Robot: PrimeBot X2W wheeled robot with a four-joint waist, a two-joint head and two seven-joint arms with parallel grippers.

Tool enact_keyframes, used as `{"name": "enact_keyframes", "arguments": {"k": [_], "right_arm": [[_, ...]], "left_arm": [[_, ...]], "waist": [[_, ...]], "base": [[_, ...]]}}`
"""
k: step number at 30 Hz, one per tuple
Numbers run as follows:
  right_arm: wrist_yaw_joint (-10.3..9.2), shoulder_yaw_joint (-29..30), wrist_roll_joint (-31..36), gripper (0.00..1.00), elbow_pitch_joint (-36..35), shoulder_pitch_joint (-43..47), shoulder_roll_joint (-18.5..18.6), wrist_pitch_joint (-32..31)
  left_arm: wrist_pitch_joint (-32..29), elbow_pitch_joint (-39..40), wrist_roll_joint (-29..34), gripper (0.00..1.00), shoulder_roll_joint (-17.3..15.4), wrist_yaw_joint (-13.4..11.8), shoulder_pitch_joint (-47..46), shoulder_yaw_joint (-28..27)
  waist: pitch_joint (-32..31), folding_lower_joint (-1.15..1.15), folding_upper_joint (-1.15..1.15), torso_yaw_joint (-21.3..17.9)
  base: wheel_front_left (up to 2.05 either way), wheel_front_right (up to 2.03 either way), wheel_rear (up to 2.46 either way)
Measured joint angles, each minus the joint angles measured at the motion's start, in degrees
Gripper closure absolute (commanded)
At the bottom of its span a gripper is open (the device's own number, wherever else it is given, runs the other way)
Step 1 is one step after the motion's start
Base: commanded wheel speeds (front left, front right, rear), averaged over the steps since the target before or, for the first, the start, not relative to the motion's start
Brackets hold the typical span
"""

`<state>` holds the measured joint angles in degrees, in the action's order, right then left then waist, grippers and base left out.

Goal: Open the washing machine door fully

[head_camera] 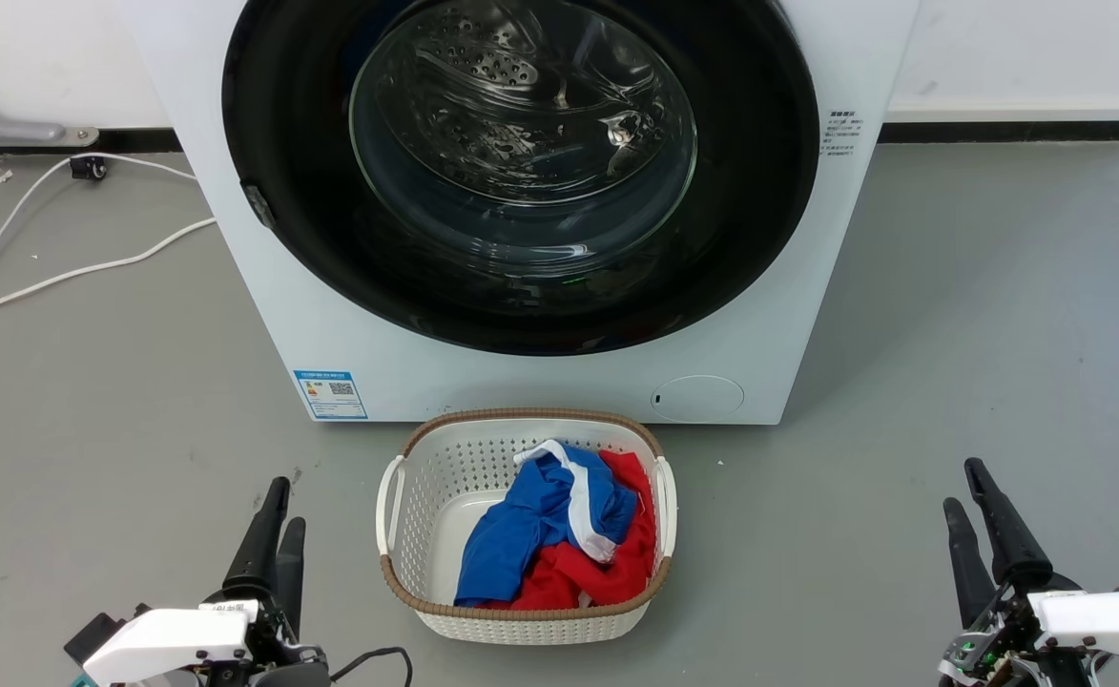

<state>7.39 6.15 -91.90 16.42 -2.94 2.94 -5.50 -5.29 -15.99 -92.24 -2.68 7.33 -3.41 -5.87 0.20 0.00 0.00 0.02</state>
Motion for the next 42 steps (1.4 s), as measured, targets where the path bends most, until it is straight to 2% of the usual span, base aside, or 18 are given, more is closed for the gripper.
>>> {"name": "enact_keyframes", "arguments": {"k": [8,22,42], "right_arm": [[0.0,0.19,6.32,0.0,-1.54,0.78,-0.01,2.24],[0.0,-0.05,23.16,0.0,-7.0,2.13,-0.03,5.57],[0.01,-2.64,48.93,0.0,-12.7,4.59,-0.04,9.72]], "left_arm": [[2.16,1.55,5.61,0.0,-0.01,-0.09,0.13,-0.55],[5.56,6.97,20.9,0.0,-0.02,-4.01,0.92,0.31],[9.61,10.55,44.7,0.0,-0.05,-8.95,2.8,5.53]], "waist": [[0.04,0.0,0.0,0.04],[-0.03,0.0,0.0,0.17],[-0.27,0.0,0.0,0.47]], "base": [[0.0,0.0,0.0],[0.0,0.0,0.0],[0.0,0.0,0.0]]}}
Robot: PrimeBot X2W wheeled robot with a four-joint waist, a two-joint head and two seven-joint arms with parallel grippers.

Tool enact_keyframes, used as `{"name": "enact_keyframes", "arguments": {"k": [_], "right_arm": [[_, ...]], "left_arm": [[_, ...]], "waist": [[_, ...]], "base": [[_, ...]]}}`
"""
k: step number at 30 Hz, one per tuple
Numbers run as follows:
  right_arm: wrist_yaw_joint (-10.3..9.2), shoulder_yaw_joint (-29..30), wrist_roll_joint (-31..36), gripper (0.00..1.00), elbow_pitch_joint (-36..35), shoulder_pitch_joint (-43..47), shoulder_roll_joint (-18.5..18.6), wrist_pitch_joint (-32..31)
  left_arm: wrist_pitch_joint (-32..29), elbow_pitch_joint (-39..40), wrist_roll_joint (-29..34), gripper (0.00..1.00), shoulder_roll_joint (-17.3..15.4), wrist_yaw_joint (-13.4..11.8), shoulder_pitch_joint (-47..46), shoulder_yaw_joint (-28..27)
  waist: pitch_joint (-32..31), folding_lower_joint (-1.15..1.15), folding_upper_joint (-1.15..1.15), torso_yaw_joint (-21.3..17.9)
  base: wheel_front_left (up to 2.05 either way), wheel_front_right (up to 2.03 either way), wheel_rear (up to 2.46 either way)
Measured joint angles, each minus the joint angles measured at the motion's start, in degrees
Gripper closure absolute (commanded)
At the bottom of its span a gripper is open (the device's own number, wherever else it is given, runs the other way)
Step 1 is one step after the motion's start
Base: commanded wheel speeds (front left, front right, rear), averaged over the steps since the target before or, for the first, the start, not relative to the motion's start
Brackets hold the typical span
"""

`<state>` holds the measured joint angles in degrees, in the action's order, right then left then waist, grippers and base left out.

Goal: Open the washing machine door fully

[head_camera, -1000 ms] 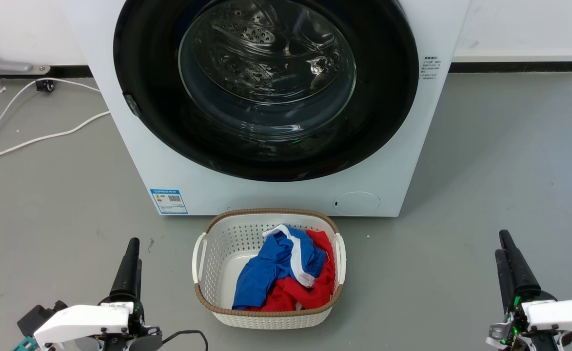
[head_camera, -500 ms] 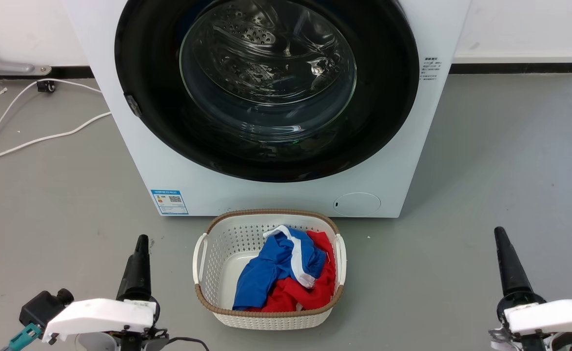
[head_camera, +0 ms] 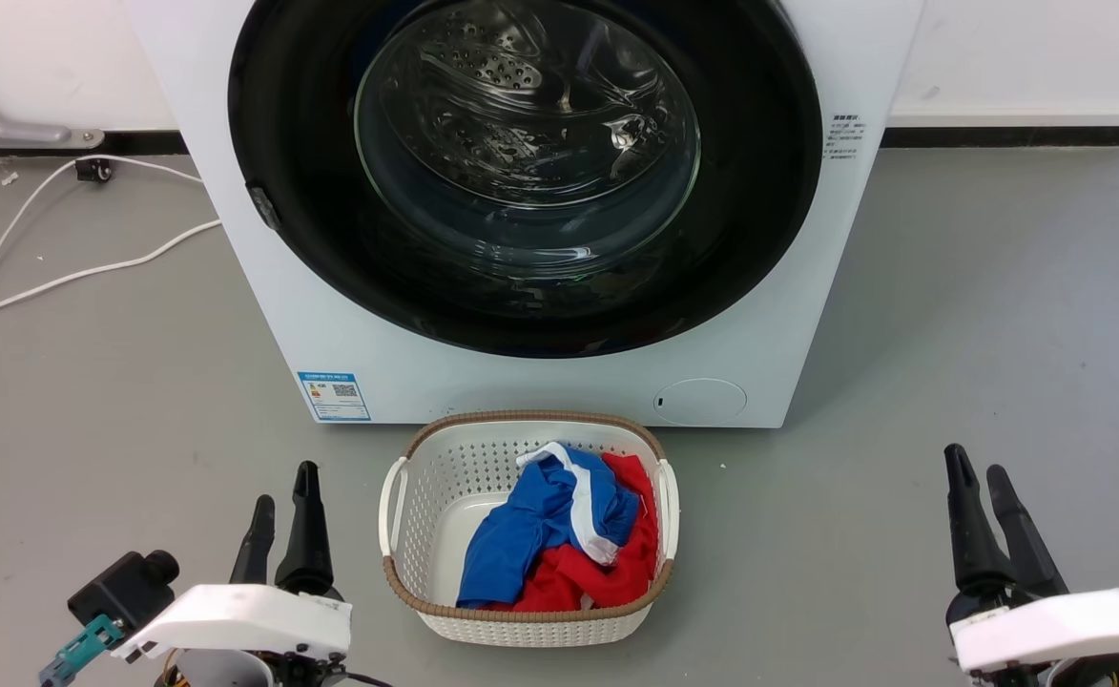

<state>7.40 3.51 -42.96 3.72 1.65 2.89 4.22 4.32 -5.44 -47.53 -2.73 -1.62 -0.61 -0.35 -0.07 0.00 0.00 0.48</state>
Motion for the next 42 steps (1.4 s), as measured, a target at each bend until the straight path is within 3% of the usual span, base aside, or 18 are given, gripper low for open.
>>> {"name": "enact_keyframes", "arguments": {"k": [19,42], "right_arm": [[0.0,-0.87,16.75,0.0,-4.09,2.53,0.0,3.43],[0.01,-1.14,28.6,0.0,-8.03,4.6,0.0,6.62]], "left_arm": [[3.43,2.42,16.24,0.0,-0.42,-1.11,0.67,3.65],[6.53,3.88,28.82,0.0,-0.77,-1.25,2.08,6.13]], "waist": [[-0.04,0.0,0.0,0.39],[-0.24,0.0,0.0,0.62]], "base": [[0.0,0.0,0.0],[0.0,0.0,0.0]]}}
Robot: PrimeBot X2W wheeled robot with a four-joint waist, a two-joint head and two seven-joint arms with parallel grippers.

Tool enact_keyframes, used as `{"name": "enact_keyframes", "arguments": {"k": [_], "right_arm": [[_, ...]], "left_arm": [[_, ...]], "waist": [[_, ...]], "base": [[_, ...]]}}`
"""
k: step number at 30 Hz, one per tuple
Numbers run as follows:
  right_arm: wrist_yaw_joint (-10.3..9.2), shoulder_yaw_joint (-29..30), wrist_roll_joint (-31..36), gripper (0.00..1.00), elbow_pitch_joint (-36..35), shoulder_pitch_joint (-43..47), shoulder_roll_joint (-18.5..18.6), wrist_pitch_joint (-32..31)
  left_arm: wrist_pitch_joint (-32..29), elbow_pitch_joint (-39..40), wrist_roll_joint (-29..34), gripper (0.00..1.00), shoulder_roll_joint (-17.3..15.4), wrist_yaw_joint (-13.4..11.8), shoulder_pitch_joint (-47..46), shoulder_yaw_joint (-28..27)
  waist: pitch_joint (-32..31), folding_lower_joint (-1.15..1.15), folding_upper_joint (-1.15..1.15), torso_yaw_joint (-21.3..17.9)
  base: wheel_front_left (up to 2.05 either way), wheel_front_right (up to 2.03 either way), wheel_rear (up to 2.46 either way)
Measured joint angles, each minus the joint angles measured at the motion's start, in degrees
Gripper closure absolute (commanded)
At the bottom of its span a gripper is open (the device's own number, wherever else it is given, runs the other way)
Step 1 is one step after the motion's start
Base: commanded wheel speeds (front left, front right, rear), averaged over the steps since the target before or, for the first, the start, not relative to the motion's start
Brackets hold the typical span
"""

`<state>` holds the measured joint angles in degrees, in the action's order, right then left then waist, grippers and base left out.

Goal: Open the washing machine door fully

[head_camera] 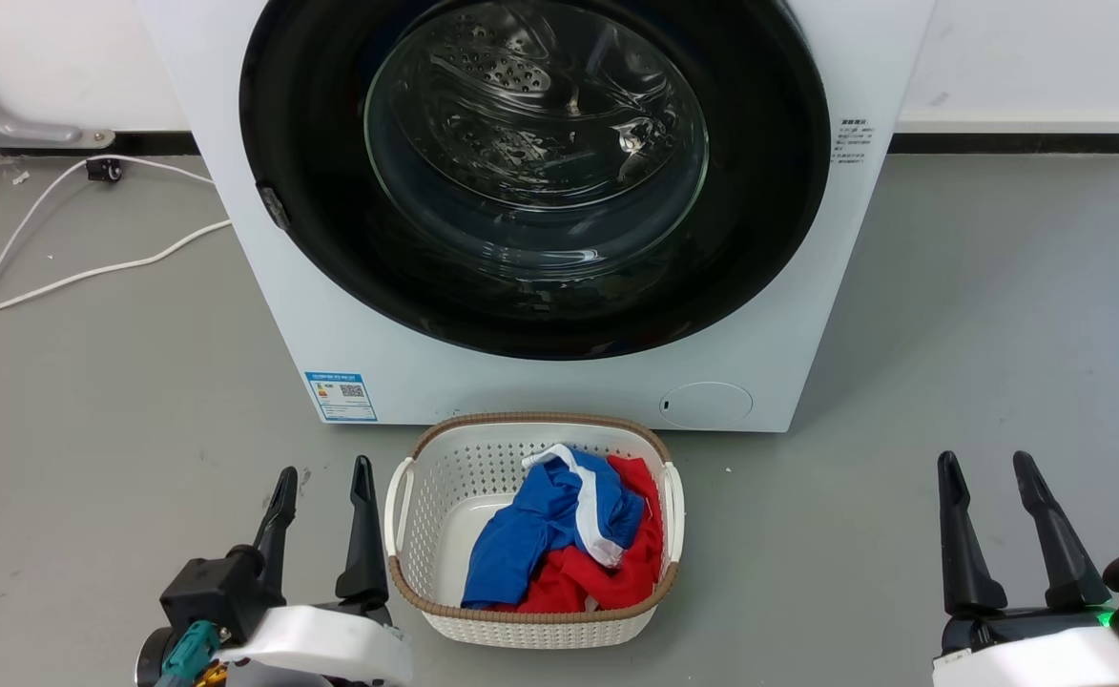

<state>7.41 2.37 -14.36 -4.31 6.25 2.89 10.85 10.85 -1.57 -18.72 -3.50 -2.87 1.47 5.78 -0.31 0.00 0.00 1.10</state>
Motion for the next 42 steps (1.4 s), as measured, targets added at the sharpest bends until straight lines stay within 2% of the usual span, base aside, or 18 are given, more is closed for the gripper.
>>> {"name": "enact_keyframes", "arguments": {"k": [23,35,42], "right_arm": [[0.08,-0.2,6.86,0.0,-1.27,2.06,0.01,2.99],[0.09,0.03,9.83,0.0,-1.43,3.18,0.01,4.14],[0.09,0.37,9.1,0.0,-1.03,3.18,0.01,4.23]], "left_arm": [[2.97,0.3,9.07,0.0,0.52,0.86,2.02,-0.65],[4.05,-0.35,11.03,0.0,0.56,1.82,2.72,-0.44],[4.22,-0.68,9.91,0.0,0.56,1.81,2.75,-0.73]], "waist": [[-0.47,0.0,0.0,0.11],[-0.57,0.0,0.0,0.28],[-0.54,0.0,0.0,0.27]], "base": [[0.0,0.0,0.0],[0.0,0.0,0.0],[0.0,0.0,0.0]]}}
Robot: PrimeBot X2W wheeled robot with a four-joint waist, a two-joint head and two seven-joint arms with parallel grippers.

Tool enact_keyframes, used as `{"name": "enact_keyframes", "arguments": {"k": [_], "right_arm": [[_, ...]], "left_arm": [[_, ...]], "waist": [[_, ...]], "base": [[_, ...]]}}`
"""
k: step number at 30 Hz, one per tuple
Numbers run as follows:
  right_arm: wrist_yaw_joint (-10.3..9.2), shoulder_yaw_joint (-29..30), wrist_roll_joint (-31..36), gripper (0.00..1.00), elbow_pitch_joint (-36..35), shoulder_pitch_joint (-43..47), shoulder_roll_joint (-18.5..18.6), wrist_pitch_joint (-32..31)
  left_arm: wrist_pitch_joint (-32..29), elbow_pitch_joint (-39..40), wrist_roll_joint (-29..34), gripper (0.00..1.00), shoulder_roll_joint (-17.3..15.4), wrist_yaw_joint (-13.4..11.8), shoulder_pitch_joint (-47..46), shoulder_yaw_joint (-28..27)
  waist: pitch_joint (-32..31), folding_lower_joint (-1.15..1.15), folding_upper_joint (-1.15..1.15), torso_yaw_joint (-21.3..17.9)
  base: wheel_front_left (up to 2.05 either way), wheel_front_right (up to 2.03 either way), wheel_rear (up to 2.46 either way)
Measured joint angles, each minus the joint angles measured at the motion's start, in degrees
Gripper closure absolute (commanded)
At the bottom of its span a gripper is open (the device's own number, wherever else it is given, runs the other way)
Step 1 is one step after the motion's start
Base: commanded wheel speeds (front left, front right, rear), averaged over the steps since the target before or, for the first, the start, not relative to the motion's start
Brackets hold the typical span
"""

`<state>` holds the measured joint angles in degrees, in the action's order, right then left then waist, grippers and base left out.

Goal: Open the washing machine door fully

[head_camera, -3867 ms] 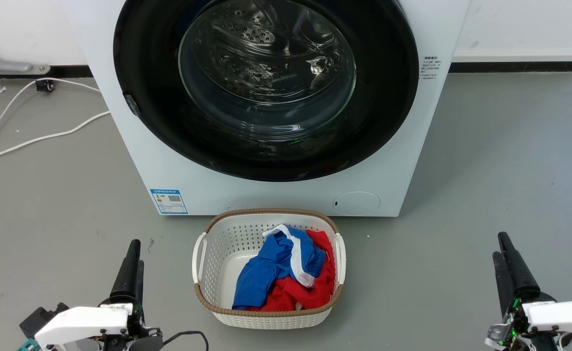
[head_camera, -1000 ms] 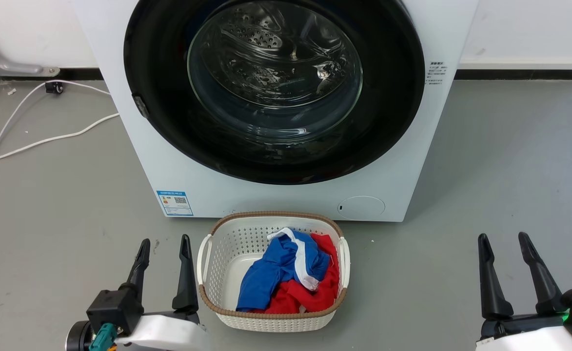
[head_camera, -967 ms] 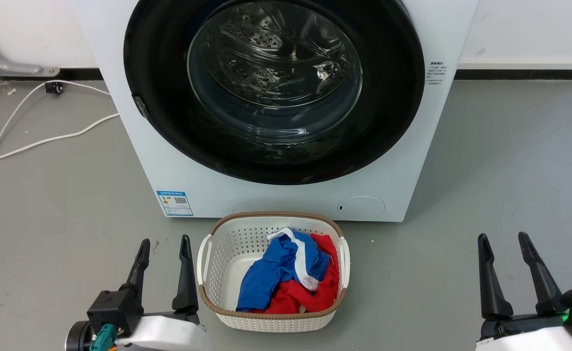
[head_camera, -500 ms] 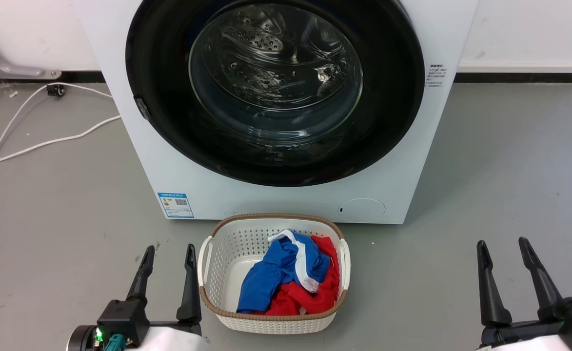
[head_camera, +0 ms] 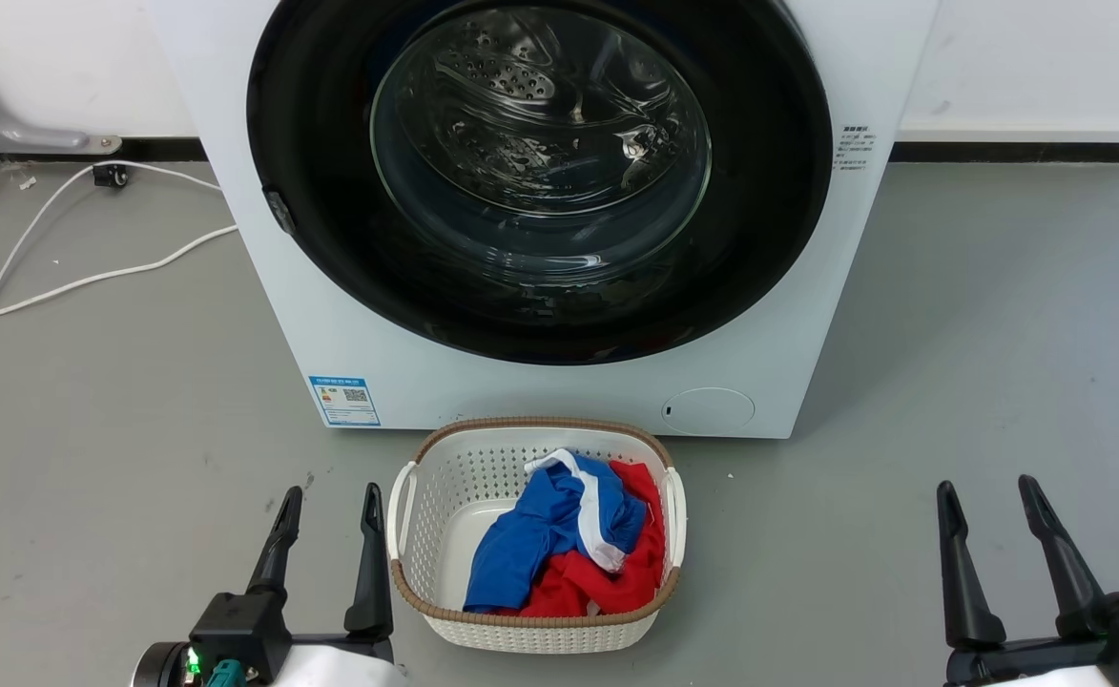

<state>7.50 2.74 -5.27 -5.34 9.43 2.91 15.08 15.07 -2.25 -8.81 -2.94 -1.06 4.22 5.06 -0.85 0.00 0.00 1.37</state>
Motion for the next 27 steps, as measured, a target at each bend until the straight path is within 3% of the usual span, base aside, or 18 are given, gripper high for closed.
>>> {"name": "enact_keyframes", "arguments": {"k": [27], "right_arm": [[0.0,0.31,-1.8,0.0,1.59,0.11,0.01,0.0]], "left_arm": [[0.0,-0.91,0.2,0.0,0.01,-1.11,0.2,-0.07]], "waist": [[-0.07,0.0,0.0,-0.08]], "base": [[0.0,0.0,0.0]]}}
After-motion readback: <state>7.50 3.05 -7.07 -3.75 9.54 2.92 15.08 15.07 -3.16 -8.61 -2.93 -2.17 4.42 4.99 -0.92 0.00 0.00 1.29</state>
